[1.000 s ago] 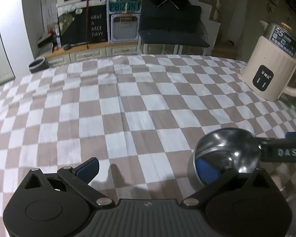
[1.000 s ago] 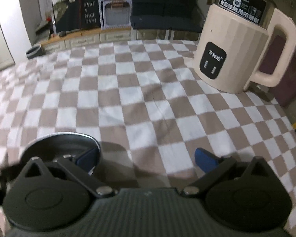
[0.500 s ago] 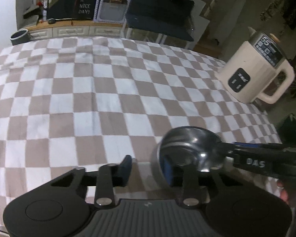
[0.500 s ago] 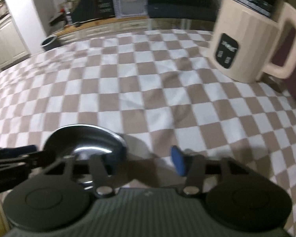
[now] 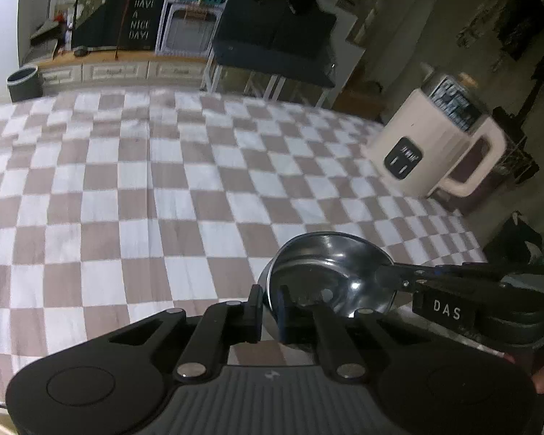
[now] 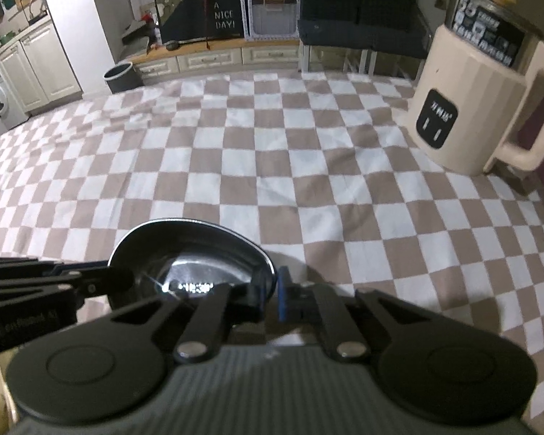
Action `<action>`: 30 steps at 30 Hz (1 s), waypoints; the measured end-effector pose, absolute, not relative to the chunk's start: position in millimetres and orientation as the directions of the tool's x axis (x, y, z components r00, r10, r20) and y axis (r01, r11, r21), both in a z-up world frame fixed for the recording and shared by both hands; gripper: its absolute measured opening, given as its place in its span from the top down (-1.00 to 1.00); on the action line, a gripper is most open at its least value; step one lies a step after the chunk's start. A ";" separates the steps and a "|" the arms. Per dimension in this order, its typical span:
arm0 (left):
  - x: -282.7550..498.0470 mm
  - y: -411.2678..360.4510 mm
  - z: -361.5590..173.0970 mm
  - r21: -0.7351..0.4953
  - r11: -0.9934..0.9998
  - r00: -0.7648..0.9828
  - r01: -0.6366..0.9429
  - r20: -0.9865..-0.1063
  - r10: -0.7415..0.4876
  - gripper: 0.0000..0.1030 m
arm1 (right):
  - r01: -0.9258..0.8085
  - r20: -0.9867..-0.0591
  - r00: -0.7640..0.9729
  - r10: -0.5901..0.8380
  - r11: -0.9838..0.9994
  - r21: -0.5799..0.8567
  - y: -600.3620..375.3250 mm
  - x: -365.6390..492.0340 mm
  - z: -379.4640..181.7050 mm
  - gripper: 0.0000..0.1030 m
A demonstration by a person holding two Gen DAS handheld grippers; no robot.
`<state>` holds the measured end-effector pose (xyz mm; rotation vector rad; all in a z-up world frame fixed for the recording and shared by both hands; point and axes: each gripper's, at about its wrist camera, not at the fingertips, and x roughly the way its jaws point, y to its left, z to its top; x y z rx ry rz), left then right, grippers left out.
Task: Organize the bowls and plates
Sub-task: 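Lift the oval steel bowl with both tools and carry it to the trays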
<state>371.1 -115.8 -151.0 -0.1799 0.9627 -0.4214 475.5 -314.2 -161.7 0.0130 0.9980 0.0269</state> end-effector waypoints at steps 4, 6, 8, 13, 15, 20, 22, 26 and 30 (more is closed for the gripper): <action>355.7 -115.0 -132.3 -0.333 0.898 0.521 0.286 -0.733 -0.438 0.85 | -0.024 -0.816 0.578 0.022 1.000 0.010 -314.7 458.3 -142.1 0.83; 346.5 -115.2 -123.5 -0.331 0.896 0.531 0.295 -0.723 -0.442 0.85 | -0.023 -0.803 0.596 0.024 1.000 0.012 -316.4 447.7 -131.4 0.84; 335.8 -116.0 -113.7 -0.326 0.894 0.545 0.308 -0.710 -0.446 0.85 | -0.021 -0.790 0.612 0.027 1.000 0.019 -317.6 436.6 -120.1 0.85; 310.5 -117.6 -91.5 -0.321 0.886 0.572 0.335 -0.678 -0.462 0.85 | -0.016 -0.759 0.651 0.026 1.000 0.021 -321.2 409.1 -94.6 0.85; 301.7 -120.1 -84.9 -0.320 0.882 0.576 0.345 -0.670 -0.468 0.85 | -0.013 -0.749 0.662 0.020 1.000 0.016 -322.9 398.3 -86.5 0.85; 280.8 -130.1 -74.0 -0.308 0.873 0.577 0.378 -0.659 -0.483 0.85 | -0.005 -0.739 0.674 0.003 1.000 -0.001 -326.7 379.0 -73.7 0.85; 273.2 -134.0 -72.0 -0.299 0.869 0.573 0.394 -0.660 -0.487 0.85 | 0.002 -0.739 0.674 -0.006 1.000 -0.006 -329.8 371.3 -69.9 0.85; 259.1 -143.7 -76.6 -0.252 0.866 0.560 0.431 -0.678 -0.476 0.84 | 0.010 -0.753 0.657 -0.013 1.000 -0.008 -334.0 361.0 -73.9 0.85; 251.6 -149.6 -93.2 -0.259 0.854 0.502 0.450 -0.718 -0.482 0.81 | -0.008 -0.792 0.609 -0.044 0.998 -0.061 -331.7 356.0 -86.1 0.86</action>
